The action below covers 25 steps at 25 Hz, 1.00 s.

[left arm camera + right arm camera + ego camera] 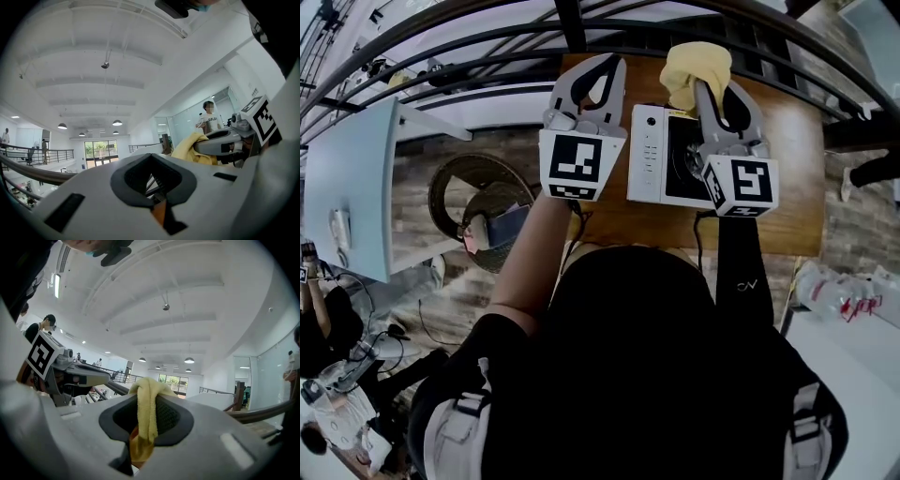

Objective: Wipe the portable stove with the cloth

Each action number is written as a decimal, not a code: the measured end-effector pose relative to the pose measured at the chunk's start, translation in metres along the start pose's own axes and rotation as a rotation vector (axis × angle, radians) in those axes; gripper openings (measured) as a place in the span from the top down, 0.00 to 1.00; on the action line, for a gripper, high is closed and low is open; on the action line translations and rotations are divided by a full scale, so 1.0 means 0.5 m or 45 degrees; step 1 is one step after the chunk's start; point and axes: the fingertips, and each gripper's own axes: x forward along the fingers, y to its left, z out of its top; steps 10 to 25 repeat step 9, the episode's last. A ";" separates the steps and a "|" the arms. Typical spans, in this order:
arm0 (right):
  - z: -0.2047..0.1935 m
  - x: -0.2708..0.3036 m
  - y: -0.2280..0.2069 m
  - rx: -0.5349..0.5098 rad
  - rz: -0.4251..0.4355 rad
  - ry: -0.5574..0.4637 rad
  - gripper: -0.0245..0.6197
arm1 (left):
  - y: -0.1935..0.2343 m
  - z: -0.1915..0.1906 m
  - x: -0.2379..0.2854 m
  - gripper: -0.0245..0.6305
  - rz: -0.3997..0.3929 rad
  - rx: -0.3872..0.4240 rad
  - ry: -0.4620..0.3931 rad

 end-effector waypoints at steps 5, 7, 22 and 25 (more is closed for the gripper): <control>0.003 -0.005 -0.002 0.005 -0.002 -0.006 0.86 | -0.004 0.009 0.000 0.95 -0.003 0.001 -0.009; 0.005 -0.008 -0.002 0.001 -0.003 -0.007 0.86 | -0.008 0.011 0.000 0.95 -0.008 0.001 -0.009; 0.008 -0.010 -0.002 -0.006 -0.003 -0.007 0.86 | -0.012 0.013 0.000 0.95 -0.013 0.000 -0.008; 0.008 -0.010 -0.002 -0.006 -0.003 -0.007 0.86 | -0.012 0.013 0.000 0.95 -0.013 0.000 -0.008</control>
